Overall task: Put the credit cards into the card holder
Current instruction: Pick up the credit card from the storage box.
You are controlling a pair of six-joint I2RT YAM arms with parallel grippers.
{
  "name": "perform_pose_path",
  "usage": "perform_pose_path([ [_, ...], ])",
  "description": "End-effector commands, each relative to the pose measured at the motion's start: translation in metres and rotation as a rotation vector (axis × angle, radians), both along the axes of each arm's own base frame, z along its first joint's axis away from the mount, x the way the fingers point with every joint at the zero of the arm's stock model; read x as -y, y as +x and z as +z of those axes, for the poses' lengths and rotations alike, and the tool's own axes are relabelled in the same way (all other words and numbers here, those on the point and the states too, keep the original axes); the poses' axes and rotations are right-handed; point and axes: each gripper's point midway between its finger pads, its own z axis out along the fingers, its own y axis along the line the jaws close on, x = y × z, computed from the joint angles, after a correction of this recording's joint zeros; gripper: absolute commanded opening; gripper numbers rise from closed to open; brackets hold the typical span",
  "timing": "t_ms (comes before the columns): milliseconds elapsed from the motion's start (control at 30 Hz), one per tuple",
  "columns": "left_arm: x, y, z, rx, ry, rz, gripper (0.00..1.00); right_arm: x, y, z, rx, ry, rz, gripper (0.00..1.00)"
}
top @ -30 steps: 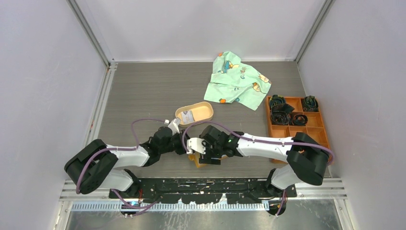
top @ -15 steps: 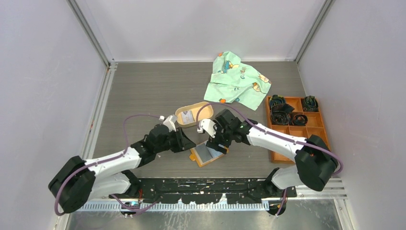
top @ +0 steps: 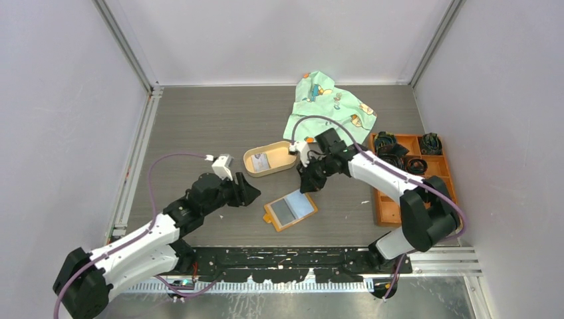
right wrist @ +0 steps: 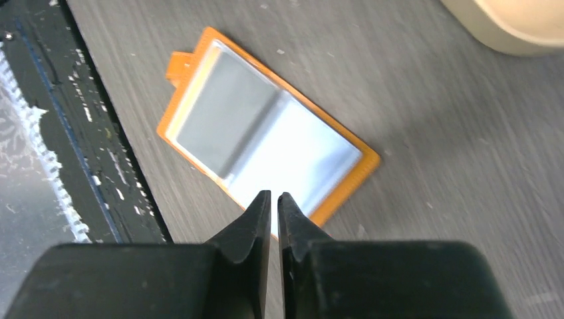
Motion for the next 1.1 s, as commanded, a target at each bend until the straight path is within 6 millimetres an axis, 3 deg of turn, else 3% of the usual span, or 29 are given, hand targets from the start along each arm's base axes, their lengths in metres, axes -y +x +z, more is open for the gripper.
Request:
perform_pose_path([
  [0,-0.035,0.023,0.026,0.170,0.139,0.106,0.59,0.028,0.024,0.037,0.140,0.019,-0.032,0.17],
  [100,-0.038,0.027,0.039,0.236,0.110,0.116,0.68,0.052,0.044,0.060,0.269,0.021,-0.100,0.33],
  [233,-0.034,0.035,0.052,0.274,0.076,0.109,0.71,0.067,0.068,0.089,0.391,-0.013,-0.162,0.66],
  [300,-0.032,0.040,0.055,0.268,0.074,0.103,0.71,0.066,0.085,0.101,0.418,-0.026,-0.192,0.93],
  [333,-0.030,0.043,0.055,0.259,0.072,0.101,0.71,0.063,0.094,0.107,0.408,-0.017,-0.219,0.99],
  [500,-0.020,0.052,0.059,0.201,0.029,0.071,0.71,0.015,0.110,0.127,0.112,0.149,-0.235,0.99],
  [567,-0.018,0.057,0.062,0.181,0.009,0.062,0.72,-0.002,0.119,0.136,0.081,0.214,-0.267,0.95],
  [700,-0.024,0.070,0.051,0.091,-0.018,0.104,0.71,-0.031,0.130,0.137,-0.030,0.255,-0.316,0.84],
  [800,-0.028,0.085,0.036,0.010,-0.079,0.154,0.66,-0.061,0.138,0.131,-0.120,0.303,-0.347,0.73],
  [933,-0.027,0.099,0.018,-0.054,-0.072,0.184,0.58,-0.100,0.150,0.115,-0.145,0.324,-0.409,0.68],
  [1067,-0.029,0.111,0.002,-0.106,-0.019,0.221,0.54,-0.116,0.164,0.079,-0.193,0.239,-0.500,0.68],
])
